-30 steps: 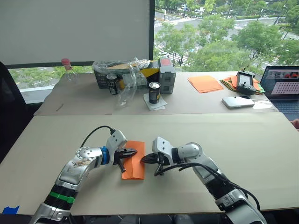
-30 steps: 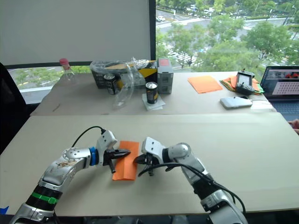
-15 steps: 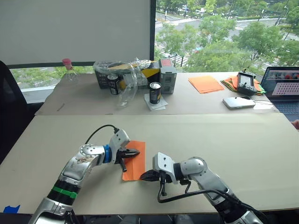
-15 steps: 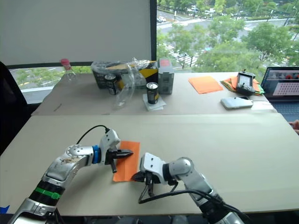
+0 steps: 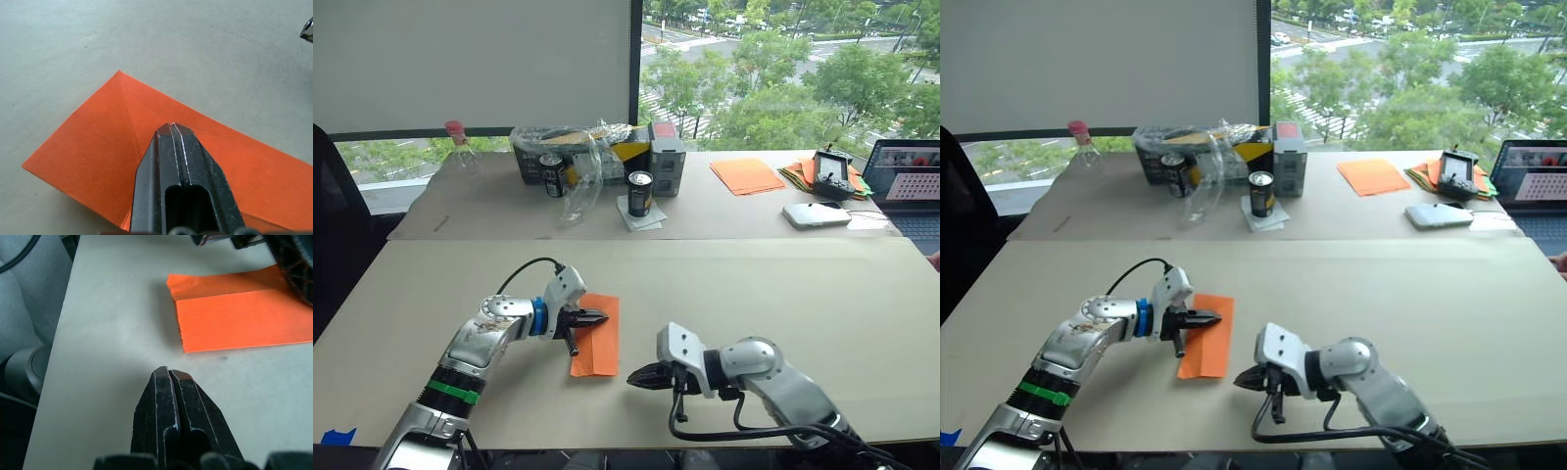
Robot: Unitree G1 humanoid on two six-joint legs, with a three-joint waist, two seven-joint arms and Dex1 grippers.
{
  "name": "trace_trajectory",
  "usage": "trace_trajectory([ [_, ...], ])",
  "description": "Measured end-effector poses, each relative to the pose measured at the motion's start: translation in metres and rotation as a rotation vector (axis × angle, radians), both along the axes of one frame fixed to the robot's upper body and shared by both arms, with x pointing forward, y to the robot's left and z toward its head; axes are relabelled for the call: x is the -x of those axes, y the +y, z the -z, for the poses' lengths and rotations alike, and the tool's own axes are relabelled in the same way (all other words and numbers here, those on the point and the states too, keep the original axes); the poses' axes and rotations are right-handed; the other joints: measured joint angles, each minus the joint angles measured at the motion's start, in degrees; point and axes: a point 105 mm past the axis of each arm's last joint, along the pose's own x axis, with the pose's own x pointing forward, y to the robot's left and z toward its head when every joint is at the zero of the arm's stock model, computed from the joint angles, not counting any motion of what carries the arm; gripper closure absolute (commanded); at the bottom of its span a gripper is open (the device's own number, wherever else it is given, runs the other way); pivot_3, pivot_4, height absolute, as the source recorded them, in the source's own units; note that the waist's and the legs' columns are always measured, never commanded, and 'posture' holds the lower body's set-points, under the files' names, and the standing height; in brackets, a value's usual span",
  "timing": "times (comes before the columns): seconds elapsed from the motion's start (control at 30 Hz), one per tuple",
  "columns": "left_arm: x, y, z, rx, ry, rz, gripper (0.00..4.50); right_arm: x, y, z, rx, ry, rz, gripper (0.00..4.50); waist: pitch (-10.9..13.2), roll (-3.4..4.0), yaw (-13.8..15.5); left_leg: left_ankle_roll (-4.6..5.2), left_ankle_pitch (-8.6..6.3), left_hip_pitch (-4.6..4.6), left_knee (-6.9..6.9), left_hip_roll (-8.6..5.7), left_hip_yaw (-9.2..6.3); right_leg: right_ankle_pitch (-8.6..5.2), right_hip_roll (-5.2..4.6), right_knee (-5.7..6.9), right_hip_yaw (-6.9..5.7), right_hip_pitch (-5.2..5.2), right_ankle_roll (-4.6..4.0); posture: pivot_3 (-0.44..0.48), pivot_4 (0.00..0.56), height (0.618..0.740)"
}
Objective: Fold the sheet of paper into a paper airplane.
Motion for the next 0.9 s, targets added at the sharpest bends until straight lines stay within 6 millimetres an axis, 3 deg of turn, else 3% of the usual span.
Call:
trace_trajectory([
  [0.07,-0.002,0.003,-0.009,0.041,-0.008,-0.018,4.50,-0.007,0.000,-0.022,-0.023,-0.057,0.003,4.45,0.00,0.00,-0.23,-0.01,0.00,0.04,-0.04,0.08,0.00,0.00,0.06,-0.01,-0.01,0.01,0.00,0.000,0.150,0.695],
  [0.17,-0.004,0.014,-0.026,0.081,-0.037,-0.061,4.50,-0.017,0.003,-0.033,-0.016,-0.104,0.011,4.45,0.00,0.00,-0.14,-0.03,0.00,0.01,-0.05,0.10,-0.01,0.00,0.09,-0.04,-0.03,-0.02,0.00,0.000,0.150,0.695],
  [0.33,-0.001,0.049,-0.041,0.059,-0.079,-0.163,4.50,-0.044,0.010,-0.020,0.050,-0.125,0.052,4.45,0.01,-0.01,-0.46,-0.02,-0.02,0.01,-0.06,0.08,0.05,0.02,0.09,-0.14,0.04,-0.03,-0.03,0.000,0.150,0.695],
  [0.5,0.011,0.065,-0.024,0.033,-0.038,-0.219,4.50,-0.058,0.020,-0.012,0.076,-0.160,0.050,4.45,0.01,0.00,-0.03,-0.04,-0.02,-0.06,-0.04,0.06,0.03,0.02,0.09,-0.18,0.03,-0.04,-0.04,0.000,0.150,0.695],
  [0.63,0.017,0.056,-0.015,0.041,-0.025,-0.213,4.50,-0.066,0.021,-0.022,0.083,-0.201,0.050,4.45,0.02,0.00,0.36,-0.03,-0.02,-0.12,0.01,0.02,-0.02,0.03,0.09,-0.20,0.02,-0.03,-0.05,0.000,0.150,0.695],
  [0.73,0.020,0.036,-0.011,0.074,-0.016,-0.168,4.50,-0.073,0.013,-0.034,0.099,-0.241,0.060,4.45,0.02,0.00,0.47,-0.03,-0.03,-0.11,0.02,0.02,-0.03,0.03,0.09,-0.19,0.01,-0.02,-0.05,0.000,0.150,0.695],
  [0.9,0.020,0.020,-0.001,0.091,0.012,-0.131,4.50,-0.077,-0.002,-0.043,0.109,-0.259,0.105,4.45,0.02,0.00,0.07,-0.04,-0.02,-0.15,-0.01,0.04,-0.03,0.04,0.10,-0.18,0.02,-0.08,-0.05,0.000,0.150,0.695],
])
